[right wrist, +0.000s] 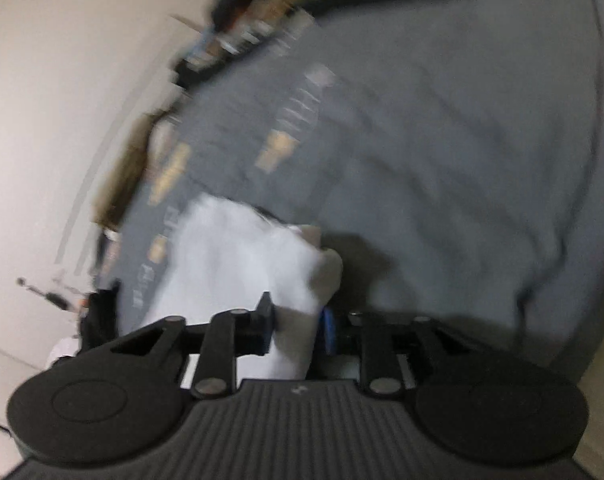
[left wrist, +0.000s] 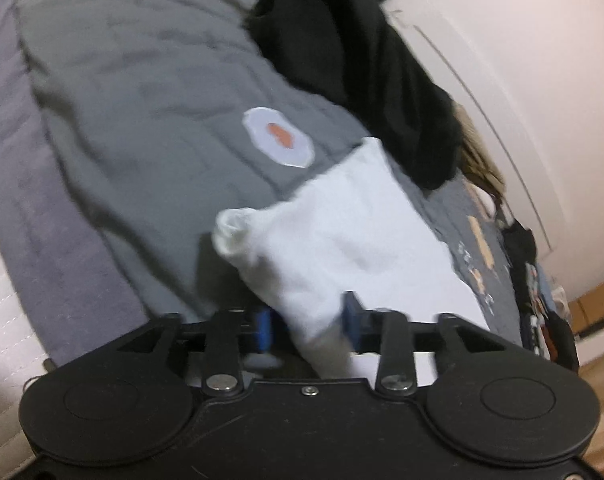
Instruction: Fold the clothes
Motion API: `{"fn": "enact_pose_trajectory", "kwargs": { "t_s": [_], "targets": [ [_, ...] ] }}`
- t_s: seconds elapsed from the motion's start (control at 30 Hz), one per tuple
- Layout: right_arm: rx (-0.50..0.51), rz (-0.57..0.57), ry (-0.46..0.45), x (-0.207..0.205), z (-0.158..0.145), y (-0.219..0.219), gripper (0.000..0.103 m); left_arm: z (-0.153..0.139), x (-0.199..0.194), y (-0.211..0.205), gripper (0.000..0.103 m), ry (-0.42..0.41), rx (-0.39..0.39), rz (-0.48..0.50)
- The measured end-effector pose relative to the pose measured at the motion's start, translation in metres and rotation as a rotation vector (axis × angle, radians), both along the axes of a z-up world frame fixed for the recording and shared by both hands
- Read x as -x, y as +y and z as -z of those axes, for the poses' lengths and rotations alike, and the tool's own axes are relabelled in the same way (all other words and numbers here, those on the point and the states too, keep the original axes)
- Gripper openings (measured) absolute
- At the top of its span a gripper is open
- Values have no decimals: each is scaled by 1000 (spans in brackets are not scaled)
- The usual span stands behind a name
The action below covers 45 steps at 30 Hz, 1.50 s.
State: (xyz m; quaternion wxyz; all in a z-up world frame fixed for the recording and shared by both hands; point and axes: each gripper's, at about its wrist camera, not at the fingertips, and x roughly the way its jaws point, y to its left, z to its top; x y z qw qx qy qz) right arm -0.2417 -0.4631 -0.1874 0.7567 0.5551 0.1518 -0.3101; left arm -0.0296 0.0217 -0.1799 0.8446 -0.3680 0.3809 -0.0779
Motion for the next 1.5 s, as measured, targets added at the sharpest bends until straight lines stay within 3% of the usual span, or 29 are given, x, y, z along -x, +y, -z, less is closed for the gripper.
{"fn": "enact_pose_trajectory", "kwargs": {
  "t_s": [0.07, 0.1, 0.2, 0.27, 0.3, 0.37, 0.4, 0.53, 0.6, 0.67, 0.77, 0.9, 1.0, 1.07, 1.17, 1.23, 1.33, 1.4, 1.5],
  "targets": [
    [-18, 14, -29, 3, -1, 1, 24, -1, -2, 2, 38, -18, -5, -1],
    [0, 19, -52, 4, -7, 2, 20, -3, -2, 3, 23, -36, -13, -6],
    [74, 27, -101, 6, -25, 10, 16, -10, 5, 13, 15, -75, 15, -56],
    [115, 27, -106, 9, -36, 14, 16, -16, 10, 17, 15, -101, 14, -78],
    [133, 25, -94, 10, -39, 14, 16, -16, 8, 17, 15, -92, 14, -71],
    [135, -18, 25, 1, -35, 8, 19, -10, 3, 15, 16, -45, 16, -54],
    [133, -42, 91, -4, -32, 4, 20, -6, 1, 15, 24, -13, 9, -54],
    [76, -37, 135, 7, -32, -1, 29, -7, 1, 11, 30, -1, 10, -28],
    [182, -23, 195, 12, -54, 5, 34, -11, 8, 6, 46, -20, 3, -11],
    [303, 11, 224, 20, -76, 4, 35, -14, 16, 0, 47, -34, -1, 10],
    [402, 2, 179, 27, -99, 3, 37, -9, 18, -9, 47, -16, -4, 51],
    [376, -178, 55, 7, -103, 15, 38, -8, 13, -9, 47, -30, 0, 16],
    [331, -402, -28, -31, -98, 39, 40, -9, 9, -8, 42, -49, 8, -2],
    [337, -532, -42, -60, -98, 59, 41, -10, 9, -7, 33, -57, -1, -8],
    [382, -691, -34, -98, -100, 90, 43, -11, 11, -5, 32, -63, -11, -18],
    [359, -769, -27, -118, -91, 101, 45, -10, 10, -2, 32, -51, 3, -18],
    [283, -846, 1, -142, -73, 108, 46, -8, 8, 2, 40, -33, 1, -23],
    [269, -862, 28, -142, -58, 112, 46, -6, 6, 3, 51, -21, -15, -35],
    [259, -881, 67, -141, -36, 119, 46, -4, 1, 3, 59, -16, -17, -27]
  ]
}}
